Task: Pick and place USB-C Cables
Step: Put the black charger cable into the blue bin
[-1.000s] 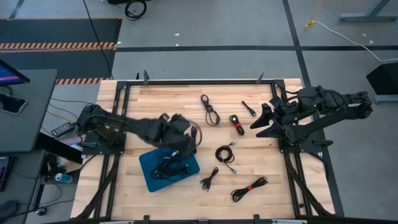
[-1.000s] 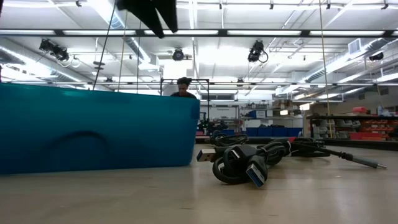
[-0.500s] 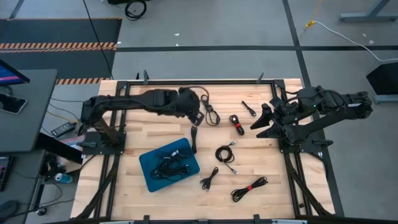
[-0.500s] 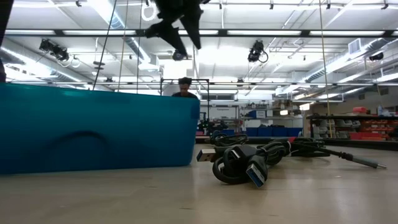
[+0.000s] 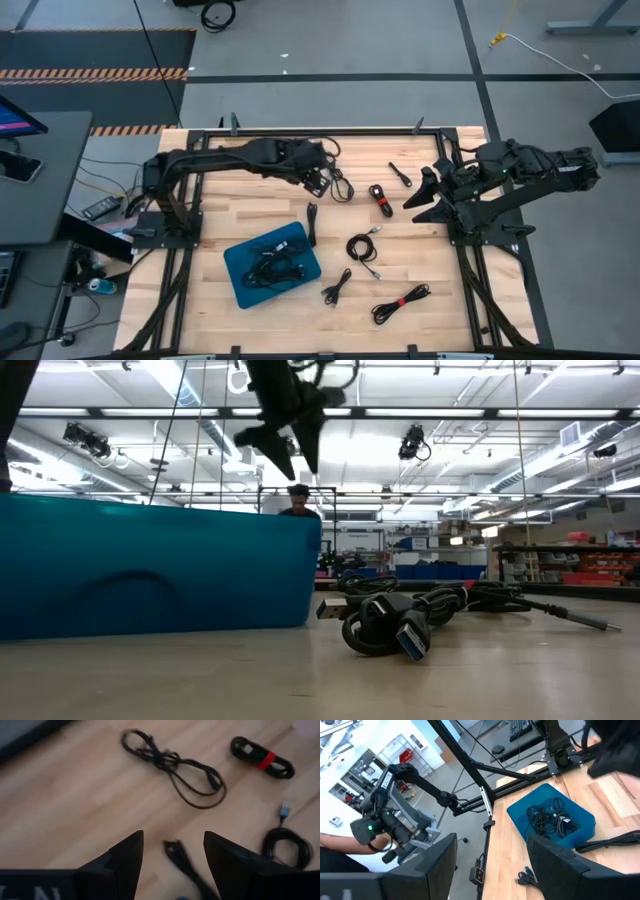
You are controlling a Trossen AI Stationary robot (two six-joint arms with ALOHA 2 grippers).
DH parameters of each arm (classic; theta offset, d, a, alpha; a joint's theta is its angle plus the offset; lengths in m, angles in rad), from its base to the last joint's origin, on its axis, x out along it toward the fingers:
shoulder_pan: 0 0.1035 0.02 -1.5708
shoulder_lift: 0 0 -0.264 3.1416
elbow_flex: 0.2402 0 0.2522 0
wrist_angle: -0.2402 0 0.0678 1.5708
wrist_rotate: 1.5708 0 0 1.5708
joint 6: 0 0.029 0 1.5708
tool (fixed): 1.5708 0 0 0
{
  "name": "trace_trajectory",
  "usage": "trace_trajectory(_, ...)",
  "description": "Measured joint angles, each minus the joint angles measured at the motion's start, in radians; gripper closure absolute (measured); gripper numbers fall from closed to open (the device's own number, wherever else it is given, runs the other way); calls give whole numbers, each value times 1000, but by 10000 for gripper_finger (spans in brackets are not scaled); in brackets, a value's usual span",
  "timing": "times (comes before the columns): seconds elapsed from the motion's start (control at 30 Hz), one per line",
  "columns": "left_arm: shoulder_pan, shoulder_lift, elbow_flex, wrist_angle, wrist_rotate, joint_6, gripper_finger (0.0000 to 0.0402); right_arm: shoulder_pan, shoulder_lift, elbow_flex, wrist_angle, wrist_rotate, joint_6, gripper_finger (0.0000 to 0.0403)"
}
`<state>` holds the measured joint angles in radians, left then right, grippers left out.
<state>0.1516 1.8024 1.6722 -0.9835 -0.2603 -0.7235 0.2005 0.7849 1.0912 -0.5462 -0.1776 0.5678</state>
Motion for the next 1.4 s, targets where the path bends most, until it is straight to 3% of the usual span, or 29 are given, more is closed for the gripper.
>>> trace_trajectory(0.4,-55,187,0,14,181,-53,187,0,0,0,-20,-1,-26,157)
trace_trajectory(0.9,-66,264,-9,-30,187,-158,195,0,0,0,-28,-11,-36,157)
trace_trajectory(1.4,-64,312,-11,28,187,-131,217,0,0,0,-16,-27,-48,157)
